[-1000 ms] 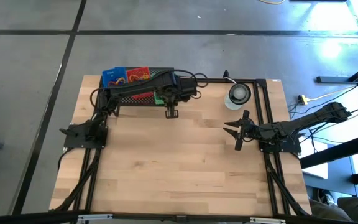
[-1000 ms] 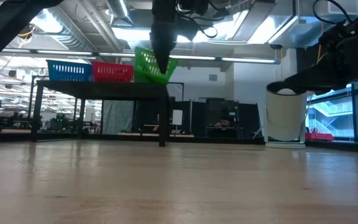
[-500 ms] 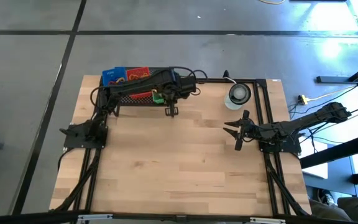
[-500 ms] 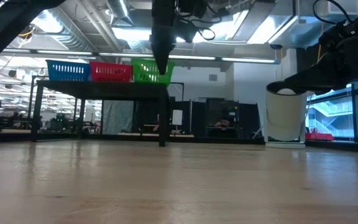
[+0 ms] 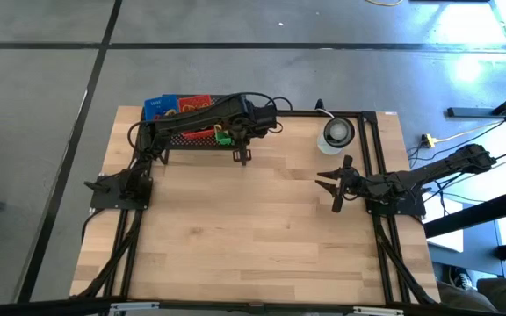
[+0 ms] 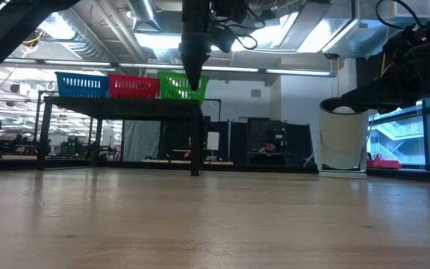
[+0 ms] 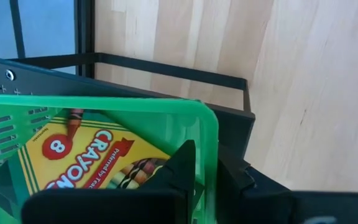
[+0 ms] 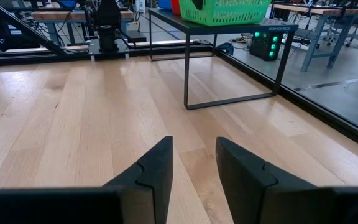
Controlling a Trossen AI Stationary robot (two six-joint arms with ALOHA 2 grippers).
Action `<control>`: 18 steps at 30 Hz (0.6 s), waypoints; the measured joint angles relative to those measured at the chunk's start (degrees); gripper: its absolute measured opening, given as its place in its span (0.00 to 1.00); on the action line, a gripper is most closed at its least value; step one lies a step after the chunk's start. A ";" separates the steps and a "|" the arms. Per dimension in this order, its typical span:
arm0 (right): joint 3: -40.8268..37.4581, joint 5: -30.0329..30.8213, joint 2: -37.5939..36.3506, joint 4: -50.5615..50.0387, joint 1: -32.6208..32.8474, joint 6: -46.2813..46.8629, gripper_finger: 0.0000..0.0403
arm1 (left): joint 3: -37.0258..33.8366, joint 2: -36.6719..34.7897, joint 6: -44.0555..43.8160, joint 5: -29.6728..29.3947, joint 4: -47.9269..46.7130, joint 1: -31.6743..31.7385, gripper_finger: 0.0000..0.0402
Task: Pick & Place Office Desk Supplies
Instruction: Put the green bin with crayon boxes on the shelf
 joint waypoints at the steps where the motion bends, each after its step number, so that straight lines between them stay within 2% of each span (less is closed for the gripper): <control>1: 0.00 0.00 -0.01 0.00 -0.01 0.01 0.30 | 0.00 0.00 0.00 -0.24 0.01 0.00 0.08; 11: 0.00 0.00 0.00 0.00 -0.01 0.01 0.30 | -0.02 0.00 -0.07 -1.95 0.00 -0.15 0.09; 18: 0.00 0.00 0.00 -0.01 0.00 0.00 0.30 | -0.02 0.00 -1.16 -1.95 0.00 -0.43 0.19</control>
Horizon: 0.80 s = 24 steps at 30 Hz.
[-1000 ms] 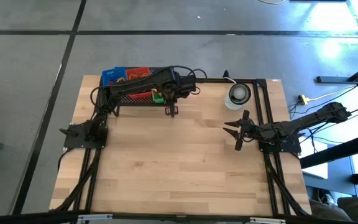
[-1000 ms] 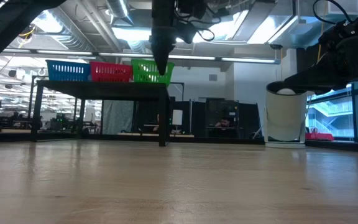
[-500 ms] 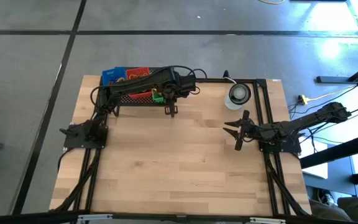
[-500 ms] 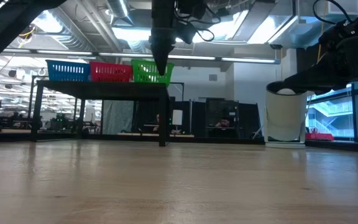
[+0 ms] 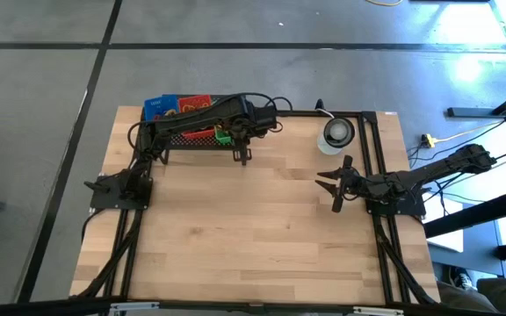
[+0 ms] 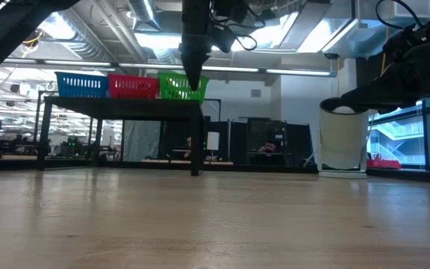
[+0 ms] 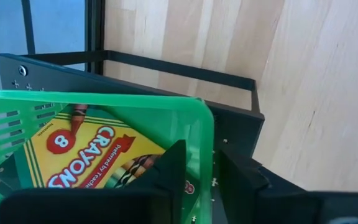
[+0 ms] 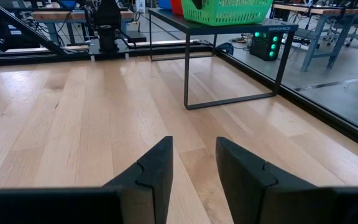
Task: Pick & Place Office Desk Supplies
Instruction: Put the green bin with crayon boxes on the shelf, then return to Home Position
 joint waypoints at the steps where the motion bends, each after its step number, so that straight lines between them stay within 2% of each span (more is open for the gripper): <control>1: 0.00 0.00 -0.02 0.01 0.00 0.02 0.30 | 0.00 0.00 0.00 -0.04 0.00 -0.12 0.20; 12: 0.00 0.00 0.00 0.00 0.00 0.01 0.30 | -0.09 -2.61 -0.12 -5.49 -0.01 -1.97 0.35; 21: 0.00 0.00 0.00 0.00 0.00 0.00 0.30 | -0.09 -8.03 -2.91 -5.81 0.00 -4.61 0.41; 24: 0.00 0.00 -0.01 0.01 -0.01 0.00 0.30 | -0.04 -9.13 -2.93 -2.93 -0.01 -6.35 0.42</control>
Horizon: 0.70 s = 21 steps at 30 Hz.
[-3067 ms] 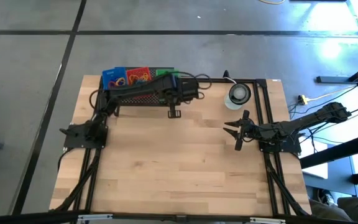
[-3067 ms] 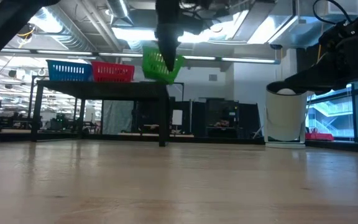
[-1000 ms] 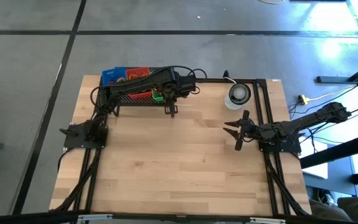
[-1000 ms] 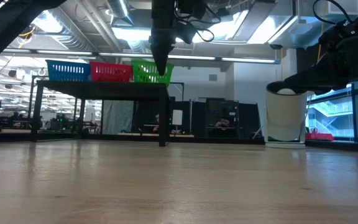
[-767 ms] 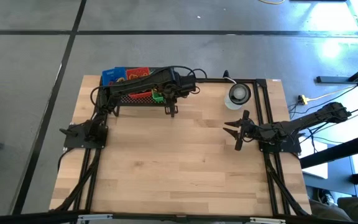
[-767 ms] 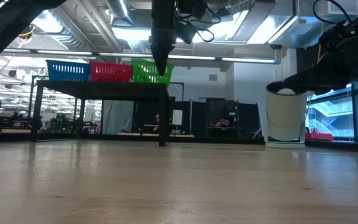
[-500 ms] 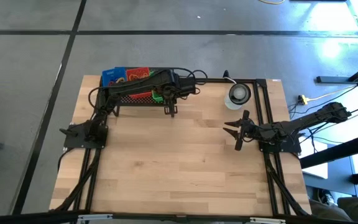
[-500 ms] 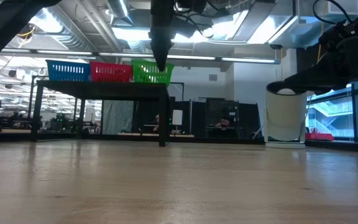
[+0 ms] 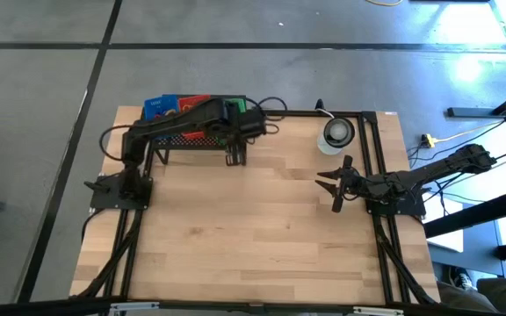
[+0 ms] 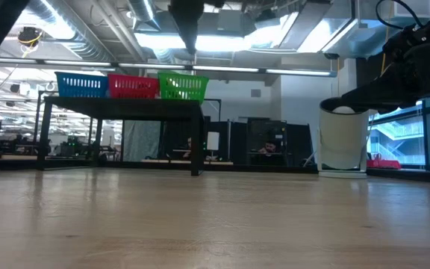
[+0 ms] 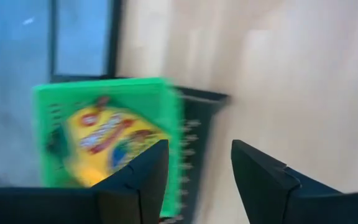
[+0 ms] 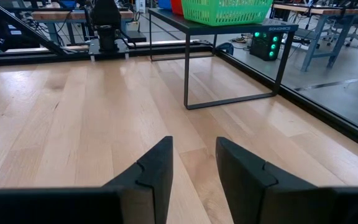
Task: Pick & Place Office Desk Supplies
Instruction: Return to Home Position
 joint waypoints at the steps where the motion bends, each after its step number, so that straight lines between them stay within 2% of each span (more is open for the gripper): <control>1: 0.00 0.00 0.01 0.00 -0.01 0.01 0.30 | 0.00 -0.12 -0.02 1.43 0.03 -0.71 0.43; 6: 0.00 0.00 -0.01 0.00 0.01 0.02 0.30 | 0.00 -0.25 -4.03 8.65 1.58 -4.85 0.44; 10: 0.00 0.00 0.00 -0.01 0.01 0.00 0.30 | 0.00 -0.25 -9.56 12.70 8.85 -9.08 0.43; 14: 0.00 0.00 0.00 0.00 0.01 0.02 0.30 | 0.00 -0.25 -8.19 12.94 16.05 -13.40 0.42; 18: 0.00 0.00 0.01 -0.01 0.01 0.00 0.30 | 0.00 -0.25 -2.59 12.11 16.97 -17.36 0.42; 21: 0.00 0.00 0.01 0.00 0.00 0.00 0.30 | 0.06 0.07 -1.68 10.30 16.99 -19.73 0.42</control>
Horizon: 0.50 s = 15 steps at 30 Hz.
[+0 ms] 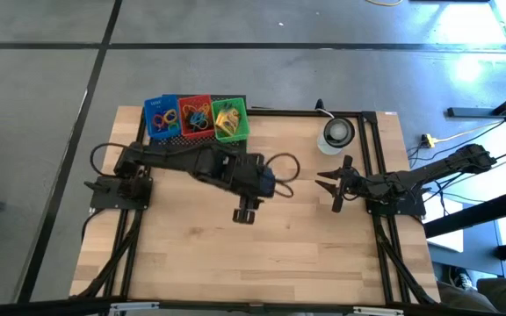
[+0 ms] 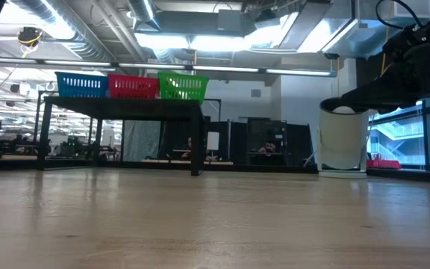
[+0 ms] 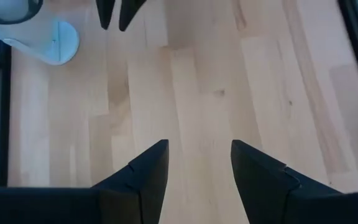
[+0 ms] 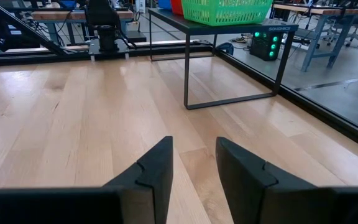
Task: Pick & Place Office Desk Supplies
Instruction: Return to Home Position
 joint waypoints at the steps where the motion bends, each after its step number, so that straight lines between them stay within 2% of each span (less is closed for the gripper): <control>1: 0.00 0.00 0.00 0.00 0.00 0.01 0.30 | 0.01 0.19 -0.36 -0.67 -0.07 -0.65 0.42; 7: 0.00 0.00 -0.02 0.00 -0.02 0.00 0.31 | -0.60 0.50 -0.58 -1.69 -2.19 -3.81 0.42; 10: 0.00 0.00 -0.01 0.00 0.00 0.00 0.30 | -3.50 -2.24 1.52 -1.56 -3.52 -4.98 0.42; 13: 0.00 0.00 0.00 0.00 0.00 0.00 0.30 | -10.06 -8.16 0.93 -1.16 -2.37 -5.61 0.42; 15: 0.00 0.00 0.00 -0.02 -0.02 0.00 0.30 | -17.53 -12.76 -2.88 -1.08 0.51 -5.75 0.42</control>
